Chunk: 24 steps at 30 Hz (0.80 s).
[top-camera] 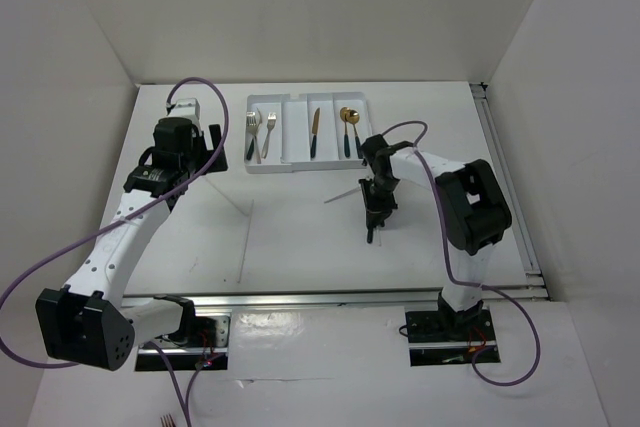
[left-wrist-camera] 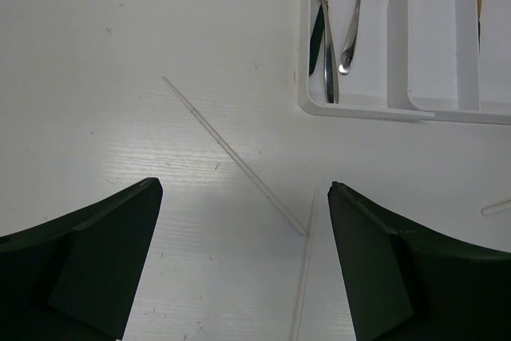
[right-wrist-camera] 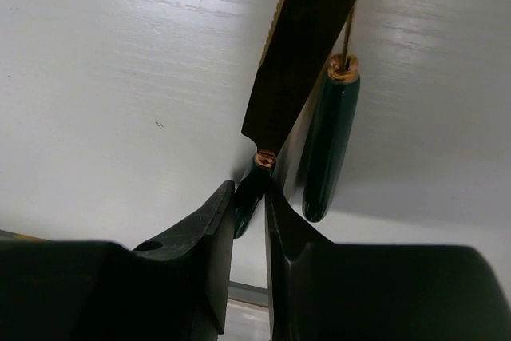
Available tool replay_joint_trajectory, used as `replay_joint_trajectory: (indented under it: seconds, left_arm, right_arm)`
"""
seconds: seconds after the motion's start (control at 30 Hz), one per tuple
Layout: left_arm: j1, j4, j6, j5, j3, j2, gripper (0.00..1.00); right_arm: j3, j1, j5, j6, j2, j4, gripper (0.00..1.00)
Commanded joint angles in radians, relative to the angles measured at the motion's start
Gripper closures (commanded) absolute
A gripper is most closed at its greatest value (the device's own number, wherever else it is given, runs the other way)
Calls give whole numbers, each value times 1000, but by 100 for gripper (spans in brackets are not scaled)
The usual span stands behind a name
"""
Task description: Sort the eating utensils into containers
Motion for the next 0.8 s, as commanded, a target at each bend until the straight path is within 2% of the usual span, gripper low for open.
replay_joint_trajectory:
  seconds: [0.0,0.27,0.57,0.77]
  left_arm:
    - [-4,32,11,-3,-1,-5,0]
    - [-4,32,11,39,8,18,0]
    - [-13,32,20,57,50,47,0]
    - [-13,32,20,57,50,47,0]
  right_arm:
    - [-5,-11,90,-48,-15,24,100]
    - [83,-11,-75,-93,-198,108,100]
    - [143,-2,-33,-103,-261,125,100]
    - [161,38,-115,-139,-269,318,100]
